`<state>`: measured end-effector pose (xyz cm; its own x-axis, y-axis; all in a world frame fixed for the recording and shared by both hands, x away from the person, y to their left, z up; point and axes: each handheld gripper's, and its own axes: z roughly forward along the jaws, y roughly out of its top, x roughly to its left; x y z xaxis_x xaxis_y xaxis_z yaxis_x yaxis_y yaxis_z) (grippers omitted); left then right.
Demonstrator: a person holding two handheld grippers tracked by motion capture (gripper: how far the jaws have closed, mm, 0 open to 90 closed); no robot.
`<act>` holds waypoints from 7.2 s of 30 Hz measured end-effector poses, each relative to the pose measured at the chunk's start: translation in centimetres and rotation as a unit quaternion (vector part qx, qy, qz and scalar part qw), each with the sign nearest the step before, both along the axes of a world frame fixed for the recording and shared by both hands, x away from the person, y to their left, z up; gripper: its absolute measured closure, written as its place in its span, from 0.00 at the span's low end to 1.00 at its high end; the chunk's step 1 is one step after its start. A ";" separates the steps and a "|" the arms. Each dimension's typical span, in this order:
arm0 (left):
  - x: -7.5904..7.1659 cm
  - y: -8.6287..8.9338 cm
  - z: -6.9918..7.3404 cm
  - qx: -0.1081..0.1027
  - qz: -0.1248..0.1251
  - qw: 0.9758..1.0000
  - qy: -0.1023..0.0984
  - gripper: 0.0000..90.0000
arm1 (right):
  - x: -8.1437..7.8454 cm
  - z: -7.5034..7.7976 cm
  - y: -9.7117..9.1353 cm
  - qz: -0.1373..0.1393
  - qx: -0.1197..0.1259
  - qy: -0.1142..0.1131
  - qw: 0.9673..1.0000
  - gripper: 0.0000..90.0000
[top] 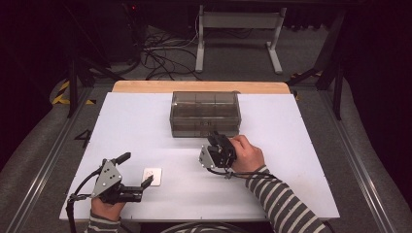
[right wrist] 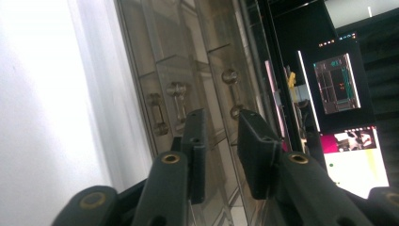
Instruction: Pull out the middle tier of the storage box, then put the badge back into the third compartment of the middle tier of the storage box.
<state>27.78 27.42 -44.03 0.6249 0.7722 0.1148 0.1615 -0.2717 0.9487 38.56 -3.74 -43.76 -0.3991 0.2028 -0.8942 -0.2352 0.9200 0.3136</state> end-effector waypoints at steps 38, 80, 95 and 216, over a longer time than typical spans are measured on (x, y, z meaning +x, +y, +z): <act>0.4 -0.1 0.0 -0.003 -0.009 1.000 0.008 0.01 | 2.8 6.3 -3.4 0.062 0.133 0.287 0.947 0.64; 0.2 -0.1 -0.1 0.004 -0.010 1.000 0.003 0.01 | 8.1 4.0 -1.8 0.068 0.032 0.351 0.933 0.63; 0.2 -0.1 -0.1 0.003 -0.011 1.000 0.004 0.01 | 9.2 2.4 -0.9 0.058 0.023 0.353 0.934 0.67; 1.4 0.1 0.6 0.000 -0.051 0.998 0.033 0.00 | 3.6 7.2 -9.7 0.093 0.257 0.392 0.878 0.32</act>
